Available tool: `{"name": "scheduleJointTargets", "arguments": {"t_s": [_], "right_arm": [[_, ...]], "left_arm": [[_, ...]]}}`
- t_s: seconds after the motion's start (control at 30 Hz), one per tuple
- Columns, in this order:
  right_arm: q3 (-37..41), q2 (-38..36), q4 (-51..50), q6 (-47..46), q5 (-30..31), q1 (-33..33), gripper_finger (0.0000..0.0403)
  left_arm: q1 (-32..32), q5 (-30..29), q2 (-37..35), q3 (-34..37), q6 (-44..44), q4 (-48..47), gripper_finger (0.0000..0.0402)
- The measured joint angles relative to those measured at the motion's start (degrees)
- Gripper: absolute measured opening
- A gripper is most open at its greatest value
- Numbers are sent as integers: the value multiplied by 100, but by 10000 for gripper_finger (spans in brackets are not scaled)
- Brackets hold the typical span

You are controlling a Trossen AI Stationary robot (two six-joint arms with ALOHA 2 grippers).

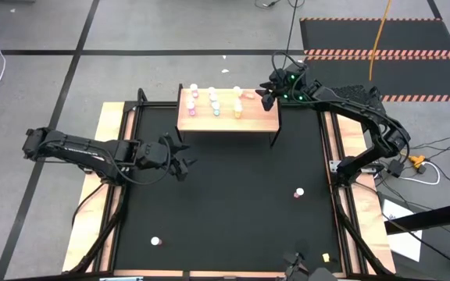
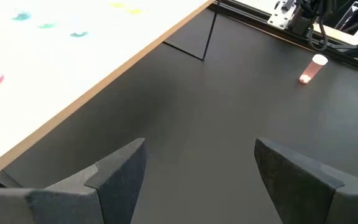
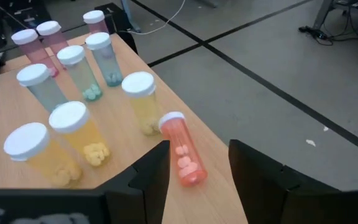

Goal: Pick and place medicine bottles onto shelf by color
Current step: Put the top left pink pill bottle on the shelf

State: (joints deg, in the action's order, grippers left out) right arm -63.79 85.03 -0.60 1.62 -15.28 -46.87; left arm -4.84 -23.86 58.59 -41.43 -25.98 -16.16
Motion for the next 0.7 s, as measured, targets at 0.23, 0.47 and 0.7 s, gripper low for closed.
{"name": "scheduleJointTargets", "arguments": {"t_s": [0.23,0.47,0.7], "right_arm": [[-708,34,-465,163,-107,0,164],[-3478,1072,-3284,1251,-154,-31,212],[-3931,2010,-4369,1990,-591,-43,235]], "left_arm": [[0,136,0,0,4,0,298],[191,151,0,0,112,17,298],[353,146,0,0,-118,286,298]]}}
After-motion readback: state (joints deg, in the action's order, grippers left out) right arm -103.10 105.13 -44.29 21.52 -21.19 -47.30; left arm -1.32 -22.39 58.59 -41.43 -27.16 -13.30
